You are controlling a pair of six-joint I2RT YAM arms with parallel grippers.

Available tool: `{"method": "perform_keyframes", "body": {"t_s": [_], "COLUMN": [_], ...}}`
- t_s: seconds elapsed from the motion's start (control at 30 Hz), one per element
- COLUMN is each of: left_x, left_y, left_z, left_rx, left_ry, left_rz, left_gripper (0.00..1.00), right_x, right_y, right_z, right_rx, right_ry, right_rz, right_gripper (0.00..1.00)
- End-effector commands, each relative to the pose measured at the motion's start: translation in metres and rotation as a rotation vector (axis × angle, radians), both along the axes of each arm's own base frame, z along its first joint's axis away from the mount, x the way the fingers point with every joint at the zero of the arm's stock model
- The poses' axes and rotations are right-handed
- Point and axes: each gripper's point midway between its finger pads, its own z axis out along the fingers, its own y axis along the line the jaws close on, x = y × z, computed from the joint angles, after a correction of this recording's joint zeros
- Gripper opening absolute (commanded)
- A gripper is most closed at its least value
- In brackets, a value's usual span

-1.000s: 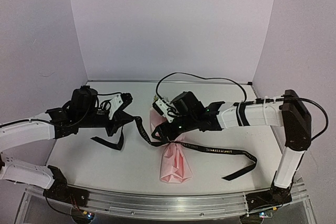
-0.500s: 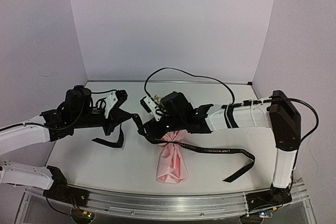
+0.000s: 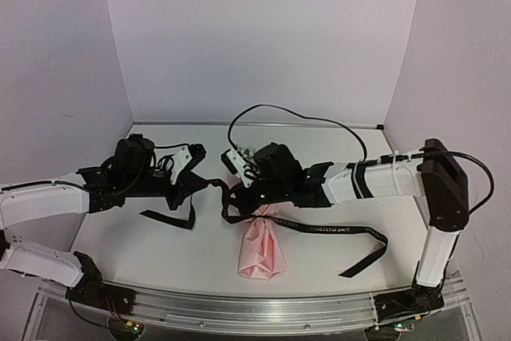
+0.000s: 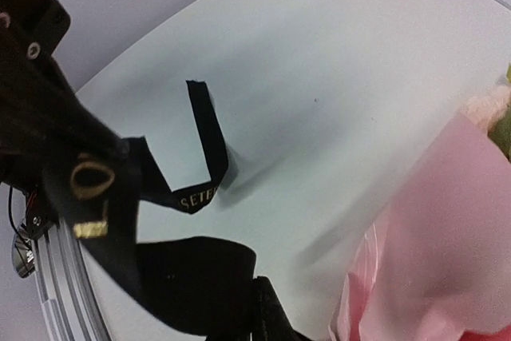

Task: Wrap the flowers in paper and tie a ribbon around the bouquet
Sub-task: Place the left side of the half-tied ribbon on the folded bouquet.

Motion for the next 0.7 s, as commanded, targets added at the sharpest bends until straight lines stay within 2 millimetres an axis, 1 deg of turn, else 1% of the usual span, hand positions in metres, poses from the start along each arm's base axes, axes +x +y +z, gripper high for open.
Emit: {"method": "perform_keyframes", "body": {"t_s": [0.0,0.07,0.2,0.27,0.4,0.57,0.67], "left_x": [0.002,0.001,-0.004,-0.006,-0.010,-0.017,-0.019], "left_y": [-0.029,-0.042,-0.069,-0.083,-0.109,-0.133,-0.141], "left_z": [0.014,0.011,0.002,-0.001,-0.016,-0.032,-0.043], "left_rx": [-0.050,-0.051,-0.047,-0.038,-0.002,0.031,0.061], "left_ry": [-0.032,-0.036,-0.035,-0.042,-0.042,-0.038,-0.035], "left_rz": [-0.057,-0.086,-0.161,-0.198,-0.267,-0.348,-0.383], "left_gripper": [0.00,0.00,0.00,0.00,0.00,0.00,0.00], "right_x": [-0.007,-0.012,-0.017,-0.020,-0.024,-0.030,-0.035], "right_y": [-0.027,-0.044,-0.071,-0.085,-0.111,-0.135,-0.146], "right_z": [0.032,0.022,0.016,0.005,-0.010,-0.021,-0.023], "right_rx": [0.032,0.003,-0.023,-0.051,-0.098,-0.135,-0.149], "right_ry": [-0.076,-0.076,-0.085,-0.079,-0.088,-0.089,-0.084], "right_rz": [-0.046,-0.065,-0.116,-0.141,-0.187,-0.223,-0.235], "right_gripper": [0.00,0.00,0.00,0.00,0.00,0.02,0.04]}}
